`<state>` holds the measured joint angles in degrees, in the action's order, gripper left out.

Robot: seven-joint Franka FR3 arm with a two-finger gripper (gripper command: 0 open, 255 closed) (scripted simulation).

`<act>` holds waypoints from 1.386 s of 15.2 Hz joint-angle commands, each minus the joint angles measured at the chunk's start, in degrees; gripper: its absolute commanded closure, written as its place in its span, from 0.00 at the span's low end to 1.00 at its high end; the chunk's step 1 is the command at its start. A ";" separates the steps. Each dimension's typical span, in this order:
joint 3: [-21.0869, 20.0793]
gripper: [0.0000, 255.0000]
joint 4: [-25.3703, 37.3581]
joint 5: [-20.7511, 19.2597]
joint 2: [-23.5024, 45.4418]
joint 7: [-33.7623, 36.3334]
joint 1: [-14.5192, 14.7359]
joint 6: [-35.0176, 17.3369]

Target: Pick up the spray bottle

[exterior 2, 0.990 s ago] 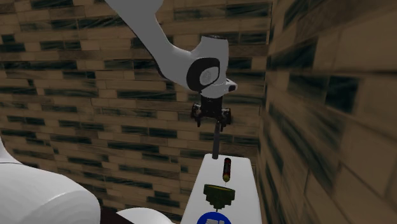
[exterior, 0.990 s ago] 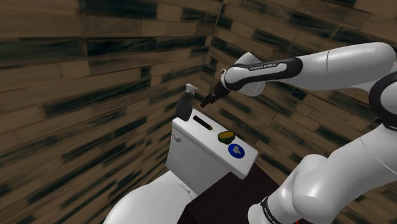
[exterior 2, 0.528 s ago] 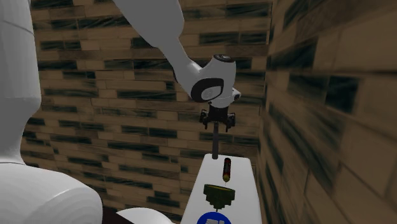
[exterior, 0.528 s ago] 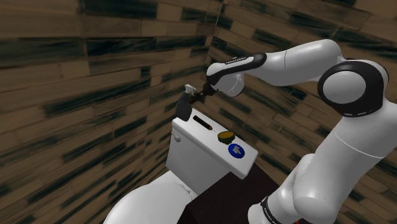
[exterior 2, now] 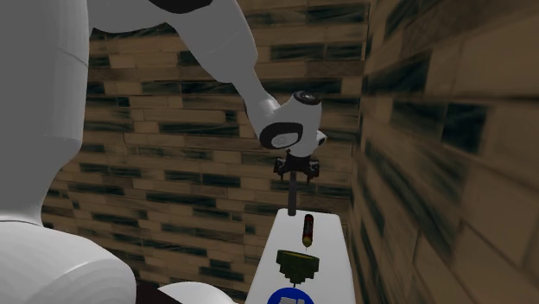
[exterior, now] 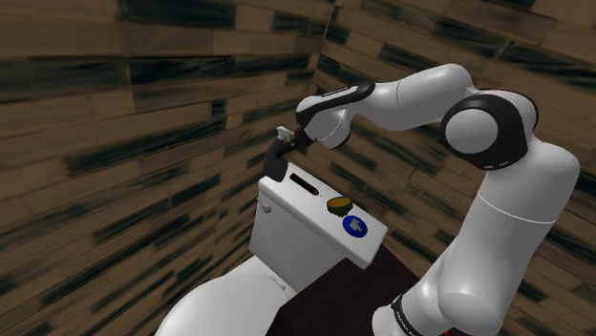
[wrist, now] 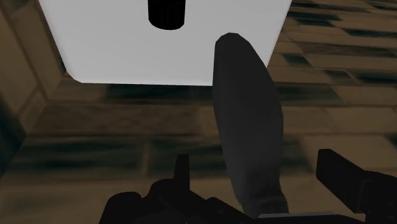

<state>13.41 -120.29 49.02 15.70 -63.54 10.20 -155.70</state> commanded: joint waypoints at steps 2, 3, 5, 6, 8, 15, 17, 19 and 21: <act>-1.28 0.00 0.15 3.30 1.98 -3.20 -0.89 -1.39; -1.30 0.00 0.15 3.29 1.98 -3.19 -0.91 -1.39; -1.31 1.00 0.13 3.34 1.98 -3.25 -0.93 -1.41; -1.31 1.00 0.13 3.33 1.98 -3.22 -0.91 -1.42; -1.31 1.00 0.17 3.32 2.01 -3.22 -0.92 -1.40; -0.92 1.00 0.09 2.38 1.41 -2.32 -0.65 -1.01; -0.19 1.00 0.00 0.58 0.29 -0.59 -0.15 -0.23; 0.50 1.00 -0.02 -1.21 -0.80 1.12 0.32 0.58; 1.14 1.00 0.01 -2.97 -1.86 2.78 0.74 1.41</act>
<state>14.22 -120.33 46.97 14.37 -61.64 10.72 -154.73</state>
